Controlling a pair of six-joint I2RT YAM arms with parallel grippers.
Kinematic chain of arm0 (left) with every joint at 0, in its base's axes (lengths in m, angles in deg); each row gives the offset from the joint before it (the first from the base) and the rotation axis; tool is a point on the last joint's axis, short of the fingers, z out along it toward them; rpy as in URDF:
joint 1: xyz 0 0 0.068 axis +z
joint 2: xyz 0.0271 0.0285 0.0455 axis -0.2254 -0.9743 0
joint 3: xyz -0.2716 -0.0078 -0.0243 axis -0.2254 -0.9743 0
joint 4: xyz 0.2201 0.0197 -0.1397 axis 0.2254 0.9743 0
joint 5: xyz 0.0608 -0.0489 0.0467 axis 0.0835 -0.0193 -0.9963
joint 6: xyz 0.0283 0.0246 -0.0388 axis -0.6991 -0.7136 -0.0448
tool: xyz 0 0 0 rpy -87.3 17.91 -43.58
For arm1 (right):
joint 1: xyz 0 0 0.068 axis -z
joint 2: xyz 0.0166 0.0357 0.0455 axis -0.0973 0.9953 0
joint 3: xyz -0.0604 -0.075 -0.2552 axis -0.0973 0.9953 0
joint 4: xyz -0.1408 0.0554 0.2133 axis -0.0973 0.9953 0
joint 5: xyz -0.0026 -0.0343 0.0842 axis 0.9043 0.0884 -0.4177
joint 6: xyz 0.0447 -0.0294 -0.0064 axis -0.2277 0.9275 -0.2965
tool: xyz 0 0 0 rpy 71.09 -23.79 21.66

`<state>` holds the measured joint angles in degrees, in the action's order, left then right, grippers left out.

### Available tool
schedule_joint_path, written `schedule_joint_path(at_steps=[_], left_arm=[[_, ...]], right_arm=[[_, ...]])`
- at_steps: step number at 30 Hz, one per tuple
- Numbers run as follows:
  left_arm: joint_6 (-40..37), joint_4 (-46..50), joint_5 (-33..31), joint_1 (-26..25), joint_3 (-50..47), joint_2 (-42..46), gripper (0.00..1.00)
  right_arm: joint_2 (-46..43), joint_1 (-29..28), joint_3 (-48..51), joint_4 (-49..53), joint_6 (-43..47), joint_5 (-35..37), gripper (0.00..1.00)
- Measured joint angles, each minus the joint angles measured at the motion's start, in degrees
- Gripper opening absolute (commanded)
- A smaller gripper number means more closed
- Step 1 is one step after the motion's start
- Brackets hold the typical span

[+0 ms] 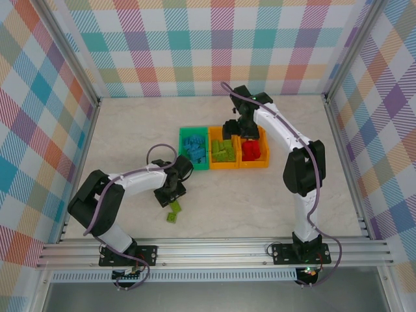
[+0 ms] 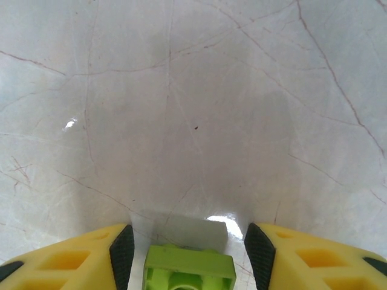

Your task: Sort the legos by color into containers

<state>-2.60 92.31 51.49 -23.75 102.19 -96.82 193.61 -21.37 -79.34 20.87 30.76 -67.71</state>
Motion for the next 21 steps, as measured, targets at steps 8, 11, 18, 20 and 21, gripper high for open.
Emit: schedule_joint_path(at_steps=[8, 11, 18, 20, 21], left_arm=[[0.0, -1.38, -1.05, -0.66, -1.9, 1.68, 0.38], [0.02, -1.4, -1.11, -0.66, -1.88, 1.68, 0.37], [0.04, -0.92, -1.62, -0.7, -1.27, 1.36, 0.37], [0.02, -0.76, -1.7, -0.7, -0.66, 0.92, 0.37], [-0.02, -0.94, -1.75, -0.7, -0.31, 0.68, 0.37]], right_arm=[[-0.72, 0.0, 1.01, 0.04, -0.59, 0.22, 0.83], [-0.76, 0.0, 1.03, 0.04, -0.59, 0.42, 0.83], [-0.9, 0.0, 1.11, 0.07, -0.59, 0.83, 0.83], [-0.9, 0.0, 1.16, 0.07, -0.59, 0.83, 0.83], [-0.9, 0.0, 1.16, 0.07, -0.59, 0.83, 0.84]])
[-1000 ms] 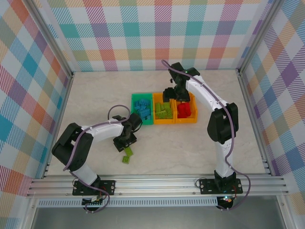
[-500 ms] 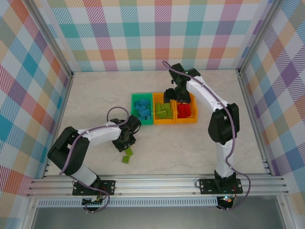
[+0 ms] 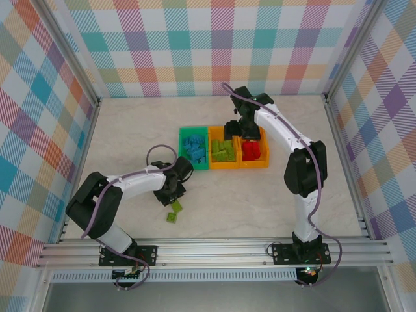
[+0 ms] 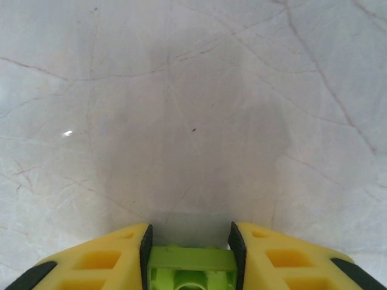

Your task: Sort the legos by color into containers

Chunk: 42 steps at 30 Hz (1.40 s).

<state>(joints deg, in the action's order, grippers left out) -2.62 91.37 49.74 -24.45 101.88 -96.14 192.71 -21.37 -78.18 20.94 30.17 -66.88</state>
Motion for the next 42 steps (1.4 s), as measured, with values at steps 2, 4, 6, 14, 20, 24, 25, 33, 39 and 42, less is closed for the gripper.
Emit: schedule_joint_path(at_steps=[2, 4, 6, 14, 20, 24, 25, 33, 39, 42], left_arm=[[-0.26, -0.63, -0.37, 0.07, 1.66, -0.9, 0.38], [-0.61, -1.11, -0.59, 0.11, 3.72, -1.53, 0.38], [-1.09, -1.51, -0.85, 0.15, 6.14, -2.14, 0.38], [-3.56, -1.49, -0.96, 0.17, 17.03, -5.33, 0.38], [-6.56, 0.74, -1.27, 0.17, 26.84, -7.04, 0.38], [-8.96, 1.42, -1.2, 0.17, 36.26, -12.35, 0.38], [-9.6, 1.42, -1.16, 0.15, 38.6, -14.03, 0.38], [-13.88, 3.04, 0.7, 0.15, 51.84, -24.85, 0.37], [-16.76, 4.48, 2.6, 0.07, 60.08, -31.19, 0.43], [-17.75, 4.81, 3.72, 0.04, 62.79, -33.33, 0.56]], right_arm=[[-0.02, 0.0, 0.0, 0.0, 0.0, 0.0, 0.84], [-0.02, 0.0, 0.0, -0.02, 0.02, 0.0, 0.84], [-0.02, 0.0, 0.0, 0.0, 0.02, 0.0, 0.84], [-0.09, 0.55, -0.59, 0.02, 0.04, 0.0, 0.84], [-1.66, 2.4, -0.7, -0.02, 0.04, -0.02, 0.84], [-3.28, 3.37, -0.42, -0.24, 0.04, 0.0, 0.84], [-3.78, 3.65, 0.17, -0.61, 0.07, 0.0, 0.84], [-8.26, 5.22, 8.13, -2.34, 0.04, -0.26, 0.84], [-11.47, 6.05, 13.51, -3.28, 0.0, -0.24, 0.84], [-12.96, 6.27, 15.37, -3.93, 0.0, -0.28, 0.84]])
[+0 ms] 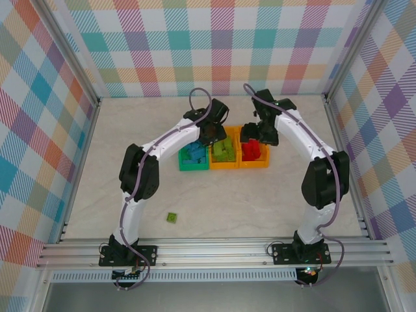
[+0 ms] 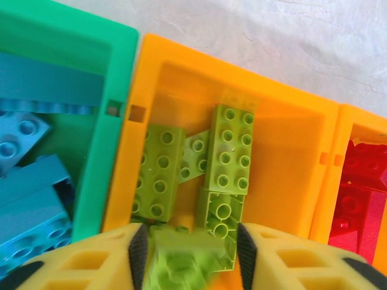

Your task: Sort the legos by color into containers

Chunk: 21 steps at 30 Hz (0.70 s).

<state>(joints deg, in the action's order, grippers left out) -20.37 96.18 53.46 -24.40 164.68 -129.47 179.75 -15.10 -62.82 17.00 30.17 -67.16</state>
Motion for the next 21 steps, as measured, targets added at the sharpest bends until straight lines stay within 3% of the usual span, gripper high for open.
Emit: schedule_joint_path(at_steps=[2, 8, 12, 16, 21], left_arm=[[-0.81, 0.02, 0.48, -0.02, 0.39, -0.52, 0.7], [-0.96, 0.39, 0.96, -0.22, 0.37, -0.55, 0.98], [-1.11, 0.46, -0.17, -0.42, -0.83, 1.57, 1.0], [-2.4, 1.22, -1.77, 0.42, -2.99, 7.87, 1.0], [-2.75, -0.76, -1.62, 6.67, -16.28, 22.34, 1.0]], right_arm=[[-0.98, 0.0, 1.18, -0.72, 0.02, -0.42, 0.84], [-6.64, -0.66, 7.5, -5.01, 0.66, -2.36, 0.84], [-12.28, -5.75, 13.79, -9.79, 3.54, -3.17, 0.9], [-16.61, -17.38, 19.8, -15.85, 8.13, -5.14, 0.91], [-16.22, -29.68, 22.47, -22.43, 11.67, -7.06, 0.93]])
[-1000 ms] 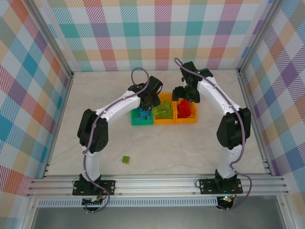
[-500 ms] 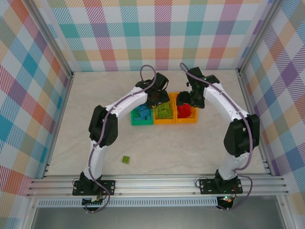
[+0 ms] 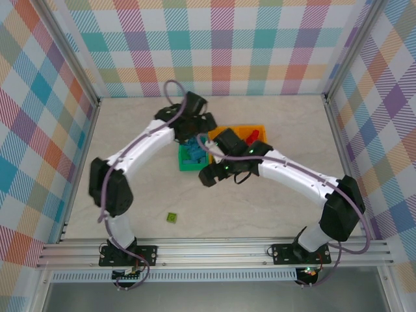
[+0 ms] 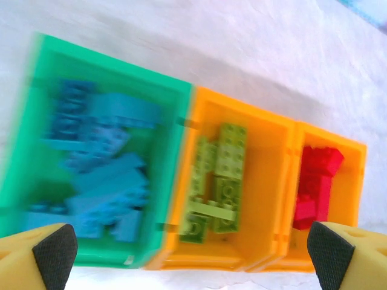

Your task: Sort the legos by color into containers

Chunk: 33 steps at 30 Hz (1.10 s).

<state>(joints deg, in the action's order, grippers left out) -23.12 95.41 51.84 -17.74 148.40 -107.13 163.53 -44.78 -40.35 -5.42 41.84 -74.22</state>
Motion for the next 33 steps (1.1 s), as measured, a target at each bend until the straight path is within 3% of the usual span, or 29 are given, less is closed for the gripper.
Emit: schedule_joint_path(at_steps=[6, 11, 18, 33], left_arm=[[0.13, -1.09, 0.57, 17.33, -20.79, 14.14, 1.0], [-0.92, 0.39, 1.62, 23.71, -31.21, 21.4, 1.0], [-0.9, 0.33, 3.78, 29.75, -41.59, 30.84, 1.0], [-0.96, 1.88, 4.85, 32.22, -45.86, 36.0, 1.0]], right_arm=[[6.75, -9.97, -0.66, -4.74, 4.0, -1.11, 0.93], [15.45, -14.78, -4.2, -4.63, 7.19, -1.9, 0.93], [23.69, -19.04, -12.04, -2.97, 10.32, -1.88, 0.93], [36.04, -21.97, -23.23, 3.76, 16.02, 0.04, 0.83]])
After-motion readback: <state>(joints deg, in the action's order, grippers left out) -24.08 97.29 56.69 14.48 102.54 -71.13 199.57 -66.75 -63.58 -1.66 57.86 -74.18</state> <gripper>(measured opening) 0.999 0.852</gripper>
